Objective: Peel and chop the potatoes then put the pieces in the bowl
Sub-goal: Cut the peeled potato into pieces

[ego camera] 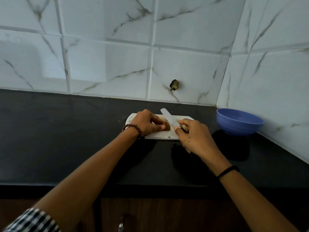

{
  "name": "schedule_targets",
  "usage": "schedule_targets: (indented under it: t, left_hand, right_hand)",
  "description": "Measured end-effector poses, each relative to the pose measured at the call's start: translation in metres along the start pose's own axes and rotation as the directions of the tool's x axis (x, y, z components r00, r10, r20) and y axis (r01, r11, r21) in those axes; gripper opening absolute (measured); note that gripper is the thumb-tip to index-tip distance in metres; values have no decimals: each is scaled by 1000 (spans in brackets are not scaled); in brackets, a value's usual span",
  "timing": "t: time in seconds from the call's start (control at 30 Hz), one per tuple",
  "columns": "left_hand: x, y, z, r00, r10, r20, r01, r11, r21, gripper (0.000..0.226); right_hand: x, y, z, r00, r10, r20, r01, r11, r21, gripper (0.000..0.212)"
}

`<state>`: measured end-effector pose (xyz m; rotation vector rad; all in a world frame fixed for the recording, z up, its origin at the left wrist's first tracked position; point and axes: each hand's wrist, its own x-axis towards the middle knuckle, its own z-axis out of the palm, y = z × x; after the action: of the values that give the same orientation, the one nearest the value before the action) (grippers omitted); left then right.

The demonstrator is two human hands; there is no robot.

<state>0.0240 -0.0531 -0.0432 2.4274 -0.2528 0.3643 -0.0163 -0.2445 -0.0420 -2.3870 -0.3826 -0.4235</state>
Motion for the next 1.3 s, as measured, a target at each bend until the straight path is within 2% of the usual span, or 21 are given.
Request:
schedule_targets:
  t: [0.13,0.37,1.03,1.2,1.3]
  left_hand:
    - [-3,1,1,1000,-1,-29,0,1000,-21,21]
    - [-1,-1,6,999,-21,-43,19,999,-41,20]
    - [-5,2,10,991,-21,-135,9,996,-89,15]
    - [-9,4,9,992,-22,-126,13,998,-69,17]
    - [-8,5,9,994,-29,-102,25,999,-45,29]
  right_hand:
    - [-1,-11,1,998,-61,18,63,992,-107,29]
    - [13,-26,16,999,-18,33,28,941,-338,26]
    - [-21,-49,5,991,-38,126,101,838,-537,21]
    - [-38,-45,-1,988,-74,135,138,817,-560,16]
    - [-43,-45,-11,987,-59,149,134,814,-565,16]
